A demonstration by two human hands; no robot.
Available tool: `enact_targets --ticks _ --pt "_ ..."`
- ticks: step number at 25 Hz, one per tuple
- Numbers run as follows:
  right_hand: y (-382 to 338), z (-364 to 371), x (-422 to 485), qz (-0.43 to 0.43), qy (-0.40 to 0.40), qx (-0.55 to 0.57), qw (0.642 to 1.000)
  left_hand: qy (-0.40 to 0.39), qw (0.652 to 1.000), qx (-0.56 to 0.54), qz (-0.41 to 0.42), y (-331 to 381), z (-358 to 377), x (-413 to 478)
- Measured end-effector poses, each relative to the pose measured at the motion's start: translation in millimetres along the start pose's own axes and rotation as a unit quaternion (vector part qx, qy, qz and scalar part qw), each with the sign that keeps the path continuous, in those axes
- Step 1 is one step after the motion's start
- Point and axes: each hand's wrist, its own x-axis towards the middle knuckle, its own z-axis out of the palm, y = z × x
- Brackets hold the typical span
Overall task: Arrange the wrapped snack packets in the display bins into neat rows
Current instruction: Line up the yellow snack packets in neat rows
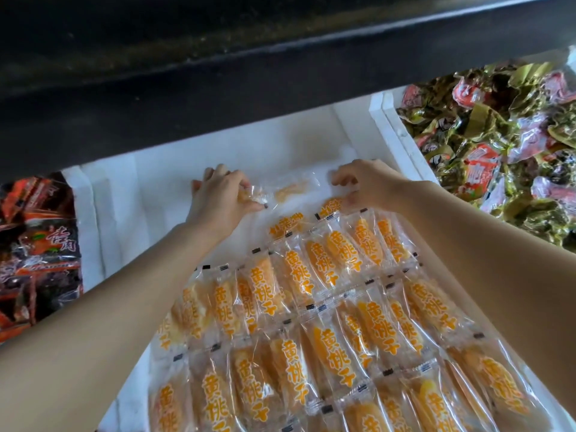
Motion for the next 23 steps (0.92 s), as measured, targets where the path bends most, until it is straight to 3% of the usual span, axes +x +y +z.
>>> enact_targets --ticks 4,7,10,14,19,23 --pt "-4 1 7 0.002 0.051 -0.058 0.997 0.083 0.99 -0.112 -0.008 1 0 0" --pt "-8 -5 6 0.036 -0.02 -0.106 0.994 0.102 0.981 -0.167 -0.009 6 -1 0" --pt "-12 -5 5 0.067 -0.042 -0.116 0.99 0.119 0.967 -0.223 -0.043 14 -3 -1" --pt "-7 2 8 0.079 -0.008 -0.038 0.996 0.1 0.951 -0.281 -0.08 25 -2 -3" --pt "-4 3 5 0.025 -0.008 -0.016 1.0 0.073 0.94 -0.318 -0.098 34 2 -9" --pt "-26 4 7 0.018 0.026 0.176 0.984 0.046 0.916 -0.385 -0.1 39 0 -10"
